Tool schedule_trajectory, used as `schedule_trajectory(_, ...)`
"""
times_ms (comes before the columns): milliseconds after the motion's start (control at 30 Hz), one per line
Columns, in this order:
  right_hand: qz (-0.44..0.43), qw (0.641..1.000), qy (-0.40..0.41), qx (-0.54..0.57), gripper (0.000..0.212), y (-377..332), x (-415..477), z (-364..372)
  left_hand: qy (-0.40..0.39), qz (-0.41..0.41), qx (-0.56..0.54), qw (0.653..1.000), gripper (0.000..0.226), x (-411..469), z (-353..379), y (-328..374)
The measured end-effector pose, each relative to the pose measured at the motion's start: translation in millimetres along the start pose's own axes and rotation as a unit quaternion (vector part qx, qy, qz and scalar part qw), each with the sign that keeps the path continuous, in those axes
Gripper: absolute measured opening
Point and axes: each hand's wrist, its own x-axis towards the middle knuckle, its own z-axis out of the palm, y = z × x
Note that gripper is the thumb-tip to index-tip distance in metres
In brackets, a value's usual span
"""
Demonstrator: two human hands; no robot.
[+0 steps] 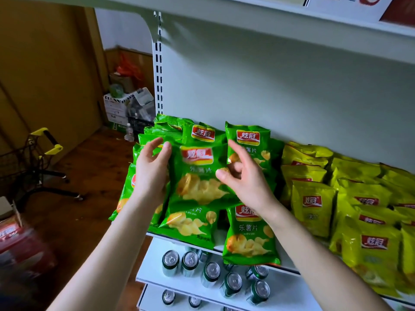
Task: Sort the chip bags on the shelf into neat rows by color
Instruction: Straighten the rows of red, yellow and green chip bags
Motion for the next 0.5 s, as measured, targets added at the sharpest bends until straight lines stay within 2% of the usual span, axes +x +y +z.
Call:
schedule_trajectory(100,0.017,0.995,0.081,-0.056,0.057,-2.2,31.0,-6.7,0.012,0.078,0.08,0.994,0.023,2.3,-10.7,-1.6)
schedule_trajectory(200,0.047,0.989,0.083,-0.116,0.056,-2.2,74.0,-10.5,0.015,0.161,0.177,0.971,0.018,-6.3,-20.1,-7.5)
schedule_trajectory(267,0.051,0.98,0.065,-0.182,0.057,-2.5,91.3,-7.1,0.006,0.263,0.284,0.922,0.021,-14.2,-26.3,-13.9)
schedule_trajectory(333,0.052,0.97,0.05,-0.232,0.057,-1.3,98.2,-4.8,-0.049,0.343,0.403,0.847,0.031,-22.0,-31.2,-20.3)
schedule_trajectory(400,0.048,0.962,0.052,-0.263,0.055,-0.8,99.0,-5.7,-0.109,0.376,0.482,0.784,0.04,-28.5,-34.6,-27.9)
schedule_trajectory(500,0.041,0.955,0.076,-0.283,0.05,-1.9,93.6,-9.1,-0.148,0.382,0.532,0.741,0.041,-41.2,-31.9,-36.6)
